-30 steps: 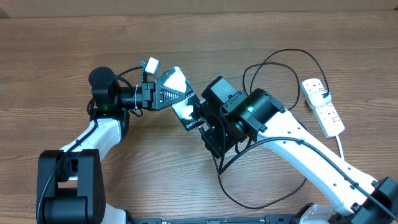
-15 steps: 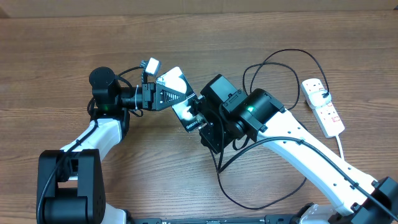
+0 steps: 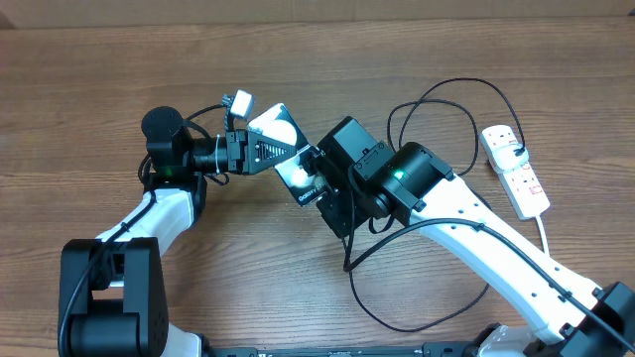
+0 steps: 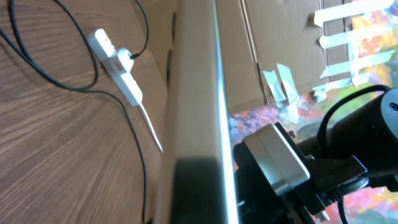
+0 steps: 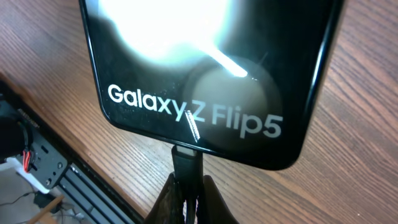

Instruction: Plug charger to phone and switch on socket

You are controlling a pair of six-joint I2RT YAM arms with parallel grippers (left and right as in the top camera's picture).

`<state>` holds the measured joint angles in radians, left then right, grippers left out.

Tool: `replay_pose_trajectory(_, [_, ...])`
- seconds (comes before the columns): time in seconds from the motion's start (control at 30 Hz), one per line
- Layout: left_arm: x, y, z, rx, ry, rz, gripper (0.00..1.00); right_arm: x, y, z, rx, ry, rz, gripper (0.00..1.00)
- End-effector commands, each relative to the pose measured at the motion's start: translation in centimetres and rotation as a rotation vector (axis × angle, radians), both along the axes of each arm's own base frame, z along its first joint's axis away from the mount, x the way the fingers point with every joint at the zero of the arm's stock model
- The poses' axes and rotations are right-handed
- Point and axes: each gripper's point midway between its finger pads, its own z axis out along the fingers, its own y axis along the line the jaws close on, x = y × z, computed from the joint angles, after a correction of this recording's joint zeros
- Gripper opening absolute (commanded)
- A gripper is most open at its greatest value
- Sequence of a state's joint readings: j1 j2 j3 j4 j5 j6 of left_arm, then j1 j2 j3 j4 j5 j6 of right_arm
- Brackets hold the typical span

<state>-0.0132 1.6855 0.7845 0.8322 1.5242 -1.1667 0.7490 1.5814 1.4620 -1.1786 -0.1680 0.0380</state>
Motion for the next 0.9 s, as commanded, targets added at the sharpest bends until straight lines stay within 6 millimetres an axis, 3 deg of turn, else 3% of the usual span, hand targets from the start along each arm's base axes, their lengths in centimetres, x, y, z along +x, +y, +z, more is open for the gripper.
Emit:
replay_pose_trajectory(0.0, [-1.1,-0.3,0.0,-0.004,-0.032,-0.066,0.04,1.7,0.0,0.3,-0.006,-0.072,-0.037,0.04])
replay_pose_trajectory(0.33, [-1.5,-0.3,-0.6,-0.004,-0.051,-0.066,0.04,3.5,1.8,4.2,0.092,-0.168,-0.039,0.04])
replay_pose_trajectory(0.47, [-1.5,-0.3,-0.7,-0.004,-0.052,-0.066,0.04,3.1,3.2,4.9,0.168,-0.146,-0.007,0.04])
replay_pose_trajectory(0.63, [-1.5,-0.3,-0.7,-0.004,-0.058,-0.067,0.04,4.0,4.1,5.8,0.216,-0.192,-0.004,0.04])
replay_pose_trajectory(0.87, [-1.8,-0.7,-0.7,-0.005,-0.065,-0.080,0.04,4.5,4.1,5.9,0.206,-0.228,0.016,0.04])
